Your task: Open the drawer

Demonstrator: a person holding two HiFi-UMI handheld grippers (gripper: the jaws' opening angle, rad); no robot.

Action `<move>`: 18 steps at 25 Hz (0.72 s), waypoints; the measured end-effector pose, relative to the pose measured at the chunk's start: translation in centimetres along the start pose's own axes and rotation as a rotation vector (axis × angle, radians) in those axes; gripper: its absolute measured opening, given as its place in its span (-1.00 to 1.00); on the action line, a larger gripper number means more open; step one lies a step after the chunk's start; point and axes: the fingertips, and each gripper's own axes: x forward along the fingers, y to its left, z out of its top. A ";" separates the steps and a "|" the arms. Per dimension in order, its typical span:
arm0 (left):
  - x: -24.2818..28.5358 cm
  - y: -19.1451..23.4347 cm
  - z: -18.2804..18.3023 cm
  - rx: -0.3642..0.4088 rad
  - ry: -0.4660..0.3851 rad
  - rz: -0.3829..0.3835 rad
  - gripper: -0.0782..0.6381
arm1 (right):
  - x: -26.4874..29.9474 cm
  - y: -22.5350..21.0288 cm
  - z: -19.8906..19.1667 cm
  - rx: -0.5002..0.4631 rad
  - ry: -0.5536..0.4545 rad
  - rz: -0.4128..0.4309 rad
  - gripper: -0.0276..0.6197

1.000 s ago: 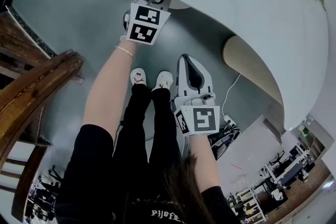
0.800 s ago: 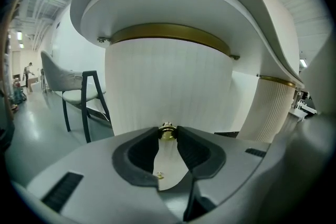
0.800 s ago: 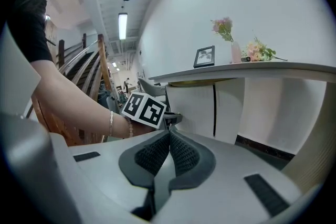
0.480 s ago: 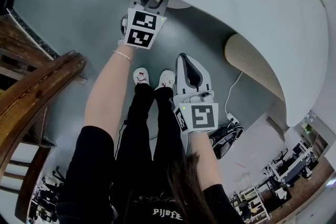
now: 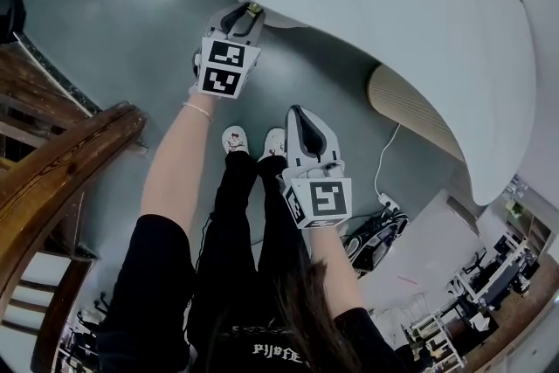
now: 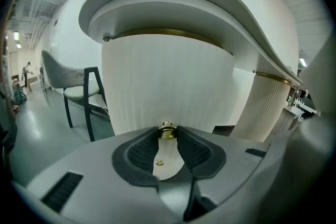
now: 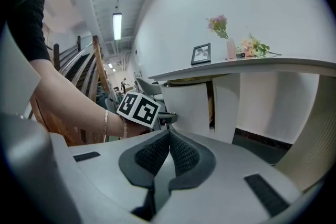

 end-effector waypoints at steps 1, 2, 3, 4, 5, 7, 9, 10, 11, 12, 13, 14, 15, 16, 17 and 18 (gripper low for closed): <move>-0.1 0.0 0.0 0.003 0.007 -0.002 -0.43 | -0.3 -0.2 -0.1 0.012 0.001 -0.009 -0.83; -0.1 -0.1 -0.1 0.004 0.014 -0.003 -0.43 | -0.5 -0.6 -0.2 0.025 0.002 -0.020 -0.83; -0.2 -0.1 -0.1 0.004 0.020 -0.003 -0.43 | -0.8 -1.0 -0.2 0.036 0.002 -0.033 -0.83; -0.3 -0.2 -0.2 0.001 0.025 -0.002 -0.43 | -1.0 -1.4 -0.2 0.046 0.001 -0.047 -0.83; -0.4 -0.3 -0.3 -0.005 0.029 -0.002 -0.43 | -1.3 -1.8 -0.1 0.053 -0.002 -0.059 -0.83; -0.8 -0.2 -0.4 -0.015 0.036 -0.006 -0.43 | -1.7 -2.2 0.4 0.063 -0.013 -0.075 -0.83; -1.2 -0.2 -0.5 -0.012 0.046 -0.011 -0.43 | -2.2 -2.4 0.9 0.059 -0.019 -0.083 -0.83; -1.3 -0.2 -0.6 -0.012 0.051 -0.009 -0.43 | -2.5 -2.5 1.3 0.052 -0.020 -0.086 -0.83; -1.4 -0.2 -0.7 -0.016 0.056 -0.006 -0.43 | -2.7 -2.7 1.6 0.045 -0.022 -0.088 -0.83; -1.5 -0.3 -0.8 -0.019 0.061 -0.003 -0.43 | -2.8 -2.8 2.0 0.040 -0.025 -0.091 -0.83; -1.7 -0.3 -0.9 -0.018 0.063 -0.001 -0.43 | -2.9 -2.9 2.3 0.039 -0.028 -0.093 -0.83; -1.8 -0.3 -0.9 -0.013 0.066 0.000 -0.43 | -3.0 -3.1 2.6 0.041 -0.032 -0.094 -0.83; -1.9 -0.3 -0.9 -0.006 0.069 -0.002 -0.43 | -3.1 -3.1 3.0 0.045 -0.036 -0.093 -0.83; -1.9 -0.3 -0.9 0.001 0.072 -0.005 -0.43 | -3.1 -3.2 3.2 0.047 -0.040 -0.089 -0.83; -2.1 -0.3 -0.9 0.005 0.076 -0.007 -0.43 | -3.1 -3.2 3.4 0.048 -0.041 -0.082 -0.83; -2.2 -0.4 -1.0 0.006 0.081 -0.008 -0.43 | -3.2 -3.1 3.5 0.046 -0.040 -0.075 -0.83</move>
